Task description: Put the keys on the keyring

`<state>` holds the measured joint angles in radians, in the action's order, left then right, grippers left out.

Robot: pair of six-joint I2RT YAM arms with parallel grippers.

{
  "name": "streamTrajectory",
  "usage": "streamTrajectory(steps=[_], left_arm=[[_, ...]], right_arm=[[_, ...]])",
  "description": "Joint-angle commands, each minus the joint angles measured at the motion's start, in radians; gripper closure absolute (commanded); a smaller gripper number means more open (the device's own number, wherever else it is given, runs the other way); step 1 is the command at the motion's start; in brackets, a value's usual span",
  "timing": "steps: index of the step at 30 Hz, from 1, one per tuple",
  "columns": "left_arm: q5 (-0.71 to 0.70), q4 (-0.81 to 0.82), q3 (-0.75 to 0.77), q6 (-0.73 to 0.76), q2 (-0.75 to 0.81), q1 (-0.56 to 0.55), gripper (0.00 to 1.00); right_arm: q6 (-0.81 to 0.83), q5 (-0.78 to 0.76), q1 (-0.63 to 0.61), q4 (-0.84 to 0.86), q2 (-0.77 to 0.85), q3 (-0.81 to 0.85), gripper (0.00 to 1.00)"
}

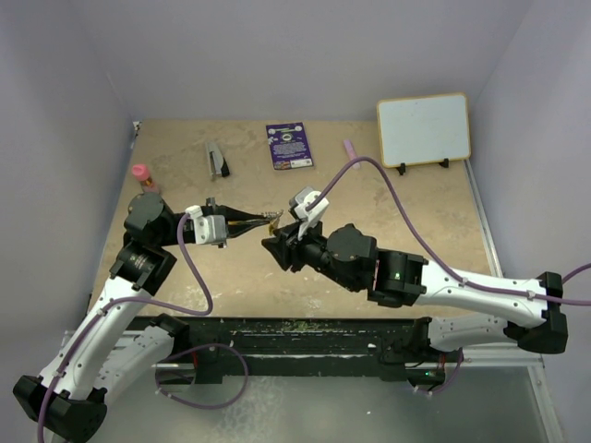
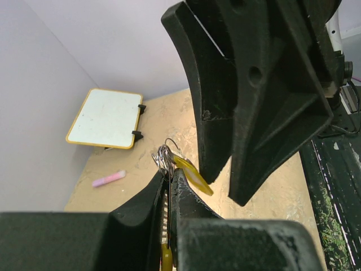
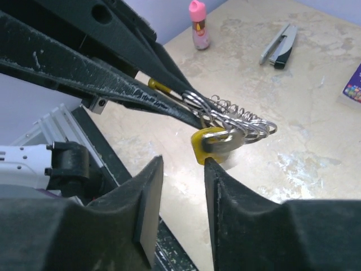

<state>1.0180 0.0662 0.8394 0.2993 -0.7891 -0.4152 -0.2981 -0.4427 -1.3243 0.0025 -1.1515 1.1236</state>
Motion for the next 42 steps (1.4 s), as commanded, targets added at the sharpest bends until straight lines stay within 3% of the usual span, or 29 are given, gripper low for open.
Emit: streamTrajectory(steps=[1,9,17,25,34,42], left_arm=[[-0.010,0.049,0.023,0.003,0.006,-0.004,0.96],[-0.009,0.066,0.018,-0.019,0.004,-0.004,0.96],[-0.022,0.084,0.017,-0.043,-0.005,-0.004,0.96],[-0.014,0.099,0.018,-0.067,0.001,-0.004,0.96],[0.001,0.101,0.014,-0.078,0.006,-0.004,0.96],[0.005,0.101,0.015,-0.081,0.007,-0.004,0.96]], right_arm=[[0.004,0.021,-0.015,0.009,0.021,0.029,0.53],[0.027,-0.073,-0.033,0.028,0.053,0.012,0.44],[0.070,-0.139,-0.037,0.068,0.007,0.035,0.43],[0.089,-0.162,-0.036,0.109,-0.019,0.045,0.60],[0.096,-0.204,-0.037,0.129,-0.026,0.048,0.63],[0.086,-0.220,-0.036,0.100,-0.041,0.067,0.91]])
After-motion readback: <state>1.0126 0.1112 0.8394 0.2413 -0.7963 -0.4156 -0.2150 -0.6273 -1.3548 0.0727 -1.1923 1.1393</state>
